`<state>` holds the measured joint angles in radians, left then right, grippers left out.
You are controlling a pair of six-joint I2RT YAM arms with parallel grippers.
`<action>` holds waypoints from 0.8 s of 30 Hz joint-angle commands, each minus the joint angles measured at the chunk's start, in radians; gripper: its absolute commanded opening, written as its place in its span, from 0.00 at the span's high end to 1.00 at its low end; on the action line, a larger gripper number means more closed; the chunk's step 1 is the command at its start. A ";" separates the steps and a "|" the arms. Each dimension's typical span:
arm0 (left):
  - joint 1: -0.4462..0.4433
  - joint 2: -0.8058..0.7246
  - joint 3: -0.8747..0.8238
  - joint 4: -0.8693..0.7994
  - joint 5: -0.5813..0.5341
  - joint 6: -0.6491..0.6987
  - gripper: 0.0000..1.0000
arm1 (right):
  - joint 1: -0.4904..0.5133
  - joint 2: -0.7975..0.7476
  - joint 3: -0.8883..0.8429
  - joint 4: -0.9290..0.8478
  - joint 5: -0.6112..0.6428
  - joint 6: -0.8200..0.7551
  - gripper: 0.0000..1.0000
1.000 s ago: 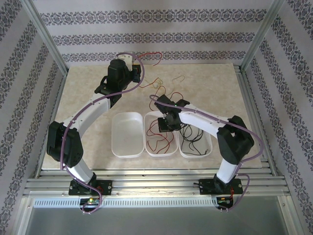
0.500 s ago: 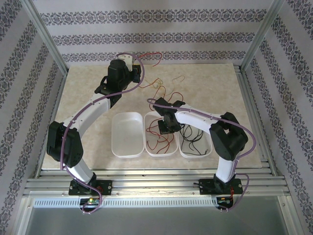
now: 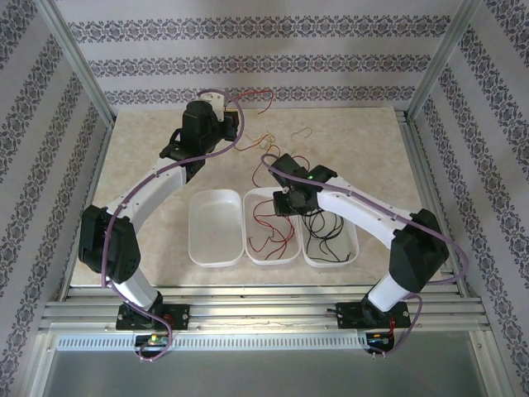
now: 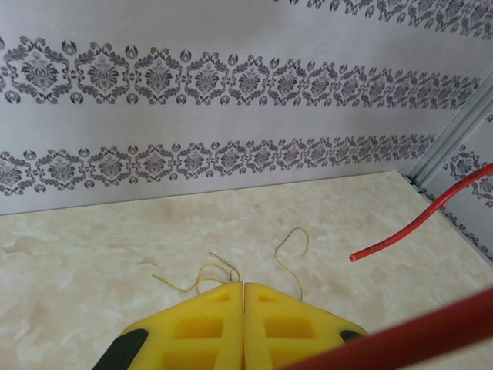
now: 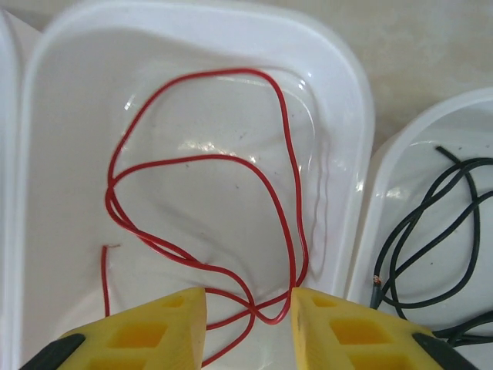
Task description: Untangle the cables
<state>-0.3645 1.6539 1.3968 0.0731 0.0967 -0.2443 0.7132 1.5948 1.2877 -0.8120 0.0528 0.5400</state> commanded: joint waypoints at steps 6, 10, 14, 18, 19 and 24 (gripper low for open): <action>0.010 -0.062 0.038 -0.134 0.088 0.021 1.00 | -0.061 -0.184 -0.023 0.028 0.068 -0.017 0.62; 0.010 -0.088 0.067 -0.265 0.165 0.040 1.00 | -0.107 -0.286 -0.049 0.049 0.097 -0.036 0.59; 0.001 -0.124 0.079 -0.390 0.260 0.045 1.00 | -0.135 -0.387 -0.084 0.148 0.083 -0.098 0.54; -0.021 -0.154 0.103 -0.518 0.332 0.073 1.00 | -0.142 -0.416 -0.039 0.176 0.079 -0.200 0.52; -0.027 -0.159 0.109 -0.547 0.353 0.081 1.00 | -0.144 -0.419 -0.026 0.180 0.078 -0.232 0.50; -0.046 -0.169 0.126 -0.649 0.451 0.086 1.00 | -0.150 -0.427 0.044 0.201 0.026 -0.361 0.45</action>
<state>-0.3943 1.5082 1.4986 -0.4541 0.4519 -0.1860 0.5724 1.1843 1.2778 -0.6525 0.1104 0.2928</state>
